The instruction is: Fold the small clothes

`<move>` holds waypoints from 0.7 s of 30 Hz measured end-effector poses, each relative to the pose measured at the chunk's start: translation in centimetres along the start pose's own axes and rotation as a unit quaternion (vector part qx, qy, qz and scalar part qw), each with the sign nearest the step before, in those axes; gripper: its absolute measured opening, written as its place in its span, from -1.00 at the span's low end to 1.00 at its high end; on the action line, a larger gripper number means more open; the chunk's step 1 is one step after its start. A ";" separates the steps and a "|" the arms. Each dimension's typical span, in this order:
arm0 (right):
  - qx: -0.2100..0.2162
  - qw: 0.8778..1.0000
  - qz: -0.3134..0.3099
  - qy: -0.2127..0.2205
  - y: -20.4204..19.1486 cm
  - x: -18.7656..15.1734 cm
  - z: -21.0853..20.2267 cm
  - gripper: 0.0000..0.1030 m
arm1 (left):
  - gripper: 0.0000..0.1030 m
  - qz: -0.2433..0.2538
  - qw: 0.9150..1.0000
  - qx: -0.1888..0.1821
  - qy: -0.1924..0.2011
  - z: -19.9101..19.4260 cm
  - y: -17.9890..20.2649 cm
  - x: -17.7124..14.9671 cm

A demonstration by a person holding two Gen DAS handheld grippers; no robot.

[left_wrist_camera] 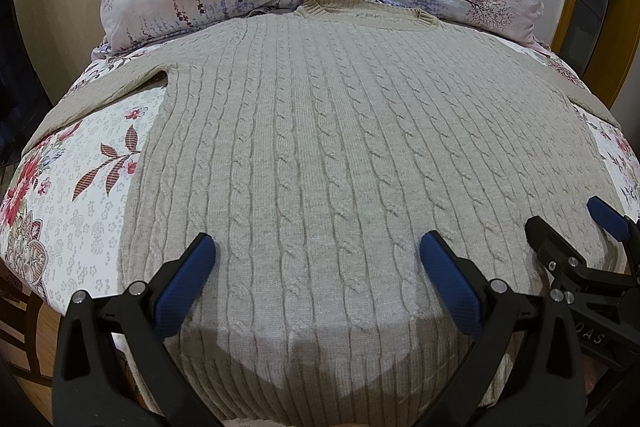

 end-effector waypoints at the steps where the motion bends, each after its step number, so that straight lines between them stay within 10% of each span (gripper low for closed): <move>1: 0.000 1.000 0.000 0.000 0.0 0.0 0.0 0.97 | 0.97 0.000 1.000 0.000 0.000 0.0 0.0 0.0; 21: 0.027 0.999 -0.033 -0.012 0.1 0.3 0.1 0.97 | 0.96 0.003 1.000 -0.001 -0.008 0.0 -0.1 0.2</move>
Point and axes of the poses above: each gripper's, at about its wrist camera, not at the fingertips, and z roughly the way its jaws point, y to its right, x to its top, the point moved 6 cm from there along z, roughly the way its jaws point, and after that the axes turned 6 degrees about -y, right-handed, at the moved point
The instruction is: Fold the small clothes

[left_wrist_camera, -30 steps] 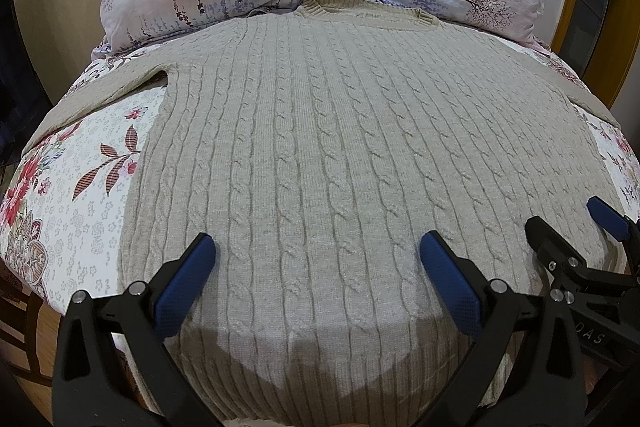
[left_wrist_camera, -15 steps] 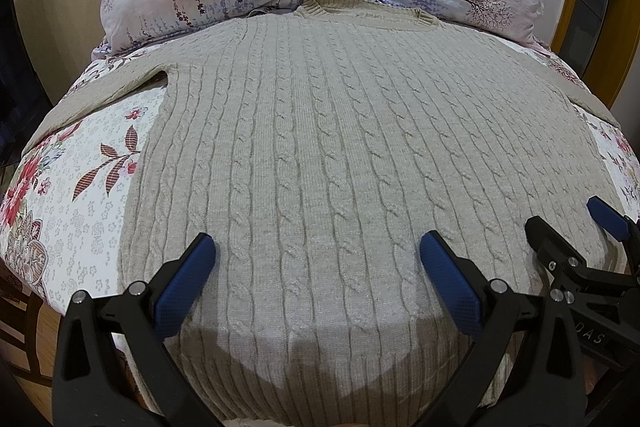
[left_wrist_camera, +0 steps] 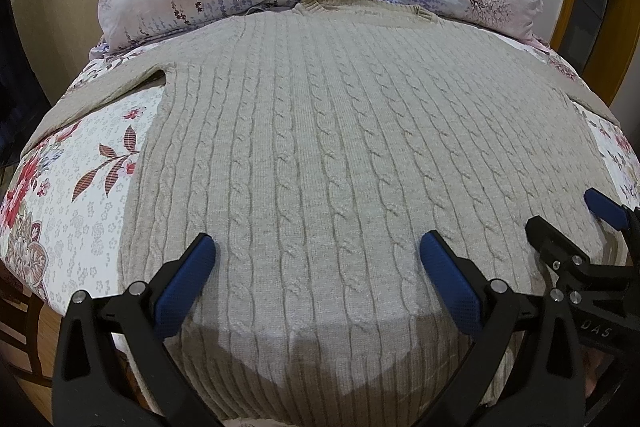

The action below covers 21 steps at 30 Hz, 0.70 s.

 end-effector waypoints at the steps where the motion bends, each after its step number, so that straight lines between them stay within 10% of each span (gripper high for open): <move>1: 0.006 1.000 -0.007 0.003 0.1 0.1 0.1 0.97 | 0.96 0.001 1.000 -0.001 -0.002 0.0 0.0 -0.3; 12: 0.040 0.998 -0.046 0.009 1.9 1.6 0.3 0.97 | 0.96 0.022 1.000 -0.005 -0.012 0.4 0.2 0.5; 21: 0.006 0.980 0.184 0.074 18.3 8.3 -1.8 0.97 | 0.96 0.017 1.000 -0.003 0.009 0.3 -2.2 4.5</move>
Point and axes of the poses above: each gripper's, at about its wrist camera, not at the fingertips, and z roughly the way its jaws point, y to its right, x to its top, the point moved 6 cm from there along z, roughly the way its jaws point, and after that the axes turned 6 degrees about -y, right-handed, at the moved point
